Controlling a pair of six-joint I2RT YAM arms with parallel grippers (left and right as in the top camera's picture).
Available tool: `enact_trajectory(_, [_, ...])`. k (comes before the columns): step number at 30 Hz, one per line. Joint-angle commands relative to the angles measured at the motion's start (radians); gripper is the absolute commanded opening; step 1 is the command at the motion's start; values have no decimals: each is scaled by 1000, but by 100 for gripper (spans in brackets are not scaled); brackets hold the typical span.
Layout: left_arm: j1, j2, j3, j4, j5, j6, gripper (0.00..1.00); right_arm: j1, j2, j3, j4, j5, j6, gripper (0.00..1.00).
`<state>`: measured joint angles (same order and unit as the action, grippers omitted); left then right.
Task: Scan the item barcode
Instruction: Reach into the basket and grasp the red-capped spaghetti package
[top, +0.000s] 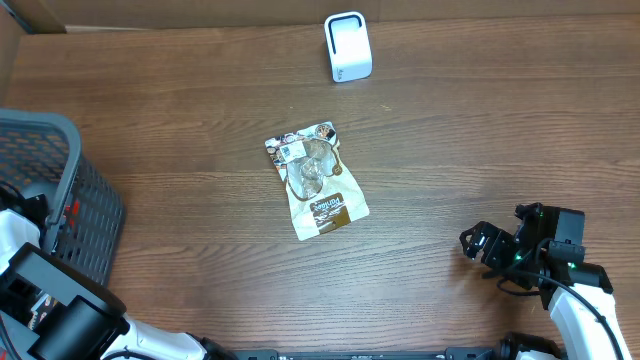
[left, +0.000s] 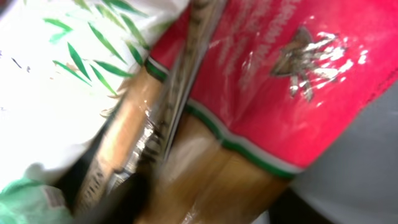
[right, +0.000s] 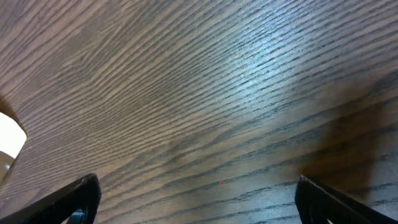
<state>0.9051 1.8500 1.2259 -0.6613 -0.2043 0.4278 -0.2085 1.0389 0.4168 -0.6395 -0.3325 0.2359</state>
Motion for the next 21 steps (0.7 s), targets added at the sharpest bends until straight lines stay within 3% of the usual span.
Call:
enact_trajectory(1, [-2,48,-12,-3,40,-10,18,3,0,-1,6,3,4,100])
enact_trajectory(4, [-2,48,-7,10,40,-31,4,4,0,-2,6,3,4,100])
enact_trajectory(8, [-15,48,50,-13,40,-100,4,4,0,-2,6,3,4,100])
enact_trajectory(15, [-29,48,286,-185,62,-230,4,4,0,-2,6,3,4,100])
enact_trajectory(21, [-29,46,511,-368,211,-235,4,3,0,-1,6,2,4,100])
